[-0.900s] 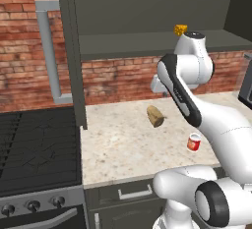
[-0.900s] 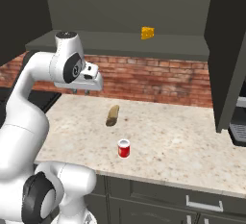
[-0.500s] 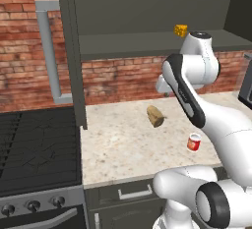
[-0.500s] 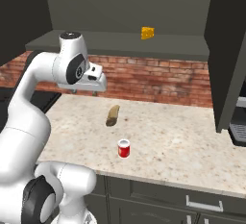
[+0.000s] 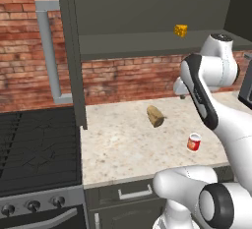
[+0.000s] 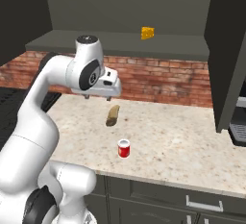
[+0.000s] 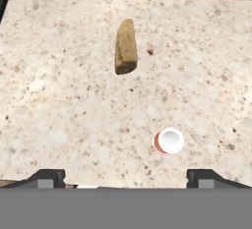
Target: Pick the canned food and jam from the counter and place them in the cabinets closest to them.
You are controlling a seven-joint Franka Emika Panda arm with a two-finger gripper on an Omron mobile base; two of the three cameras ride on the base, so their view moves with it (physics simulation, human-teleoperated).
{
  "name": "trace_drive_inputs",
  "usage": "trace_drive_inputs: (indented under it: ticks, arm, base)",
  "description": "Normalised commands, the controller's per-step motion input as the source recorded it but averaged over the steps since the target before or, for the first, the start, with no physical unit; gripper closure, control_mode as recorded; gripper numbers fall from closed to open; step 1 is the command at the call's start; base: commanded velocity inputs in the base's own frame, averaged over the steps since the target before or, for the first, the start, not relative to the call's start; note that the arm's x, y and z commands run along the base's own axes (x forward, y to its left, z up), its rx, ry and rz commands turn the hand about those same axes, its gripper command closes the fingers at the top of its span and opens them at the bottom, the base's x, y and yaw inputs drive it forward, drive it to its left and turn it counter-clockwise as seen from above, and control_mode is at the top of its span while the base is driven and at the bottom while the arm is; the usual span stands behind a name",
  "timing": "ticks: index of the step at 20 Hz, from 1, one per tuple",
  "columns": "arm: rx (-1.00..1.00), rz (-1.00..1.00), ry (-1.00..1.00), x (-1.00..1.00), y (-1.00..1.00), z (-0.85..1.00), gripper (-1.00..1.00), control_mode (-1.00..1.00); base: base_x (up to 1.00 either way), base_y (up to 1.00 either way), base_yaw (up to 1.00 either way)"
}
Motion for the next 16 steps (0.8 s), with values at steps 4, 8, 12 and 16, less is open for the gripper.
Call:
trace_drive_inputs:
  ticks: [4, 8, 12, 16]
  arm:
    - [0.0, 0.0, 0.0, -0.05, -0.47, -0.08, -1.0, -1.0]
    - [0.0, 0.0, 0.0, -0.01, -0.23, -0.05, -1.0, -1.0]
    - [0.0, 0.0, 0.0, 0.0, 0.0, 0.0, -1.0, -1.0]
    - [-0.02, 0.0, 0.01, 0.0, 0.0, -0.15, -1.0, -1.0]
  base:
    - [0.0, 0.0, 0.0]
    - [0.0, 0.0, 0.0]
    - [0.0, 0.0, 0.0]
    - [0.0, 0.0, 0.0]
